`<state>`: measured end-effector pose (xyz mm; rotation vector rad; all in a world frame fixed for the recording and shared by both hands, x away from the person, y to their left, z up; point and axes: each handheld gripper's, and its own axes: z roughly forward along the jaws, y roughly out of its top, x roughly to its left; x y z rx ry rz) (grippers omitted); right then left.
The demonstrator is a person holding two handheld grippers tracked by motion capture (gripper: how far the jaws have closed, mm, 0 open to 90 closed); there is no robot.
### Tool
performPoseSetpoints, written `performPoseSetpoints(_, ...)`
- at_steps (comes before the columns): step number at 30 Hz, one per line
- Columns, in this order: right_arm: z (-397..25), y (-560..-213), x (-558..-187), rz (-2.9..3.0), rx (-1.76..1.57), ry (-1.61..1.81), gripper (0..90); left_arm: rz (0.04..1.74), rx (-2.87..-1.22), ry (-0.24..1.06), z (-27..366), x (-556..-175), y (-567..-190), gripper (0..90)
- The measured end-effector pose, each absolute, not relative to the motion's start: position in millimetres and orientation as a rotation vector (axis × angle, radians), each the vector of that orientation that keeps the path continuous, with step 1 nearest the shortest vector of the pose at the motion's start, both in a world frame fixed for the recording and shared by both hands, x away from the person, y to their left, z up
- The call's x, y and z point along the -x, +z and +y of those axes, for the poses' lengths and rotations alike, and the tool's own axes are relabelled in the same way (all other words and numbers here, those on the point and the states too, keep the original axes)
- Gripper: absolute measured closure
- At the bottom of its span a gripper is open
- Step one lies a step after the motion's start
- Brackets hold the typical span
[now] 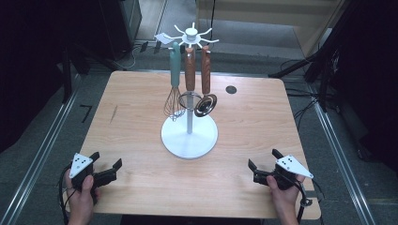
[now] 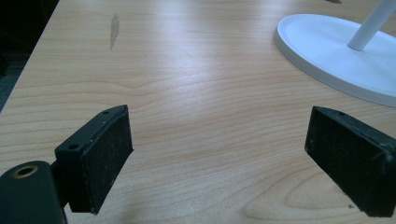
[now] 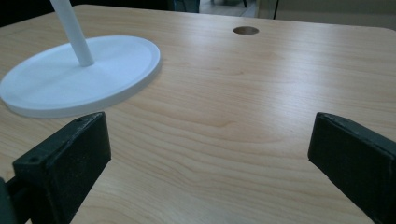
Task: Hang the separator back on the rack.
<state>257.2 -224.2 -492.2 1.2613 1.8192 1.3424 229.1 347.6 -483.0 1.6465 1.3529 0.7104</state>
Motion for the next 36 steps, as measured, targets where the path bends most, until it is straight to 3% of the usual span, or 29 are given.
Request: performPoseSetpoints(36,-320,-503,-231,1.673,-1.455,1.220,0.0,1.356,-1.639,0.693,349,-229,-483,6.9)
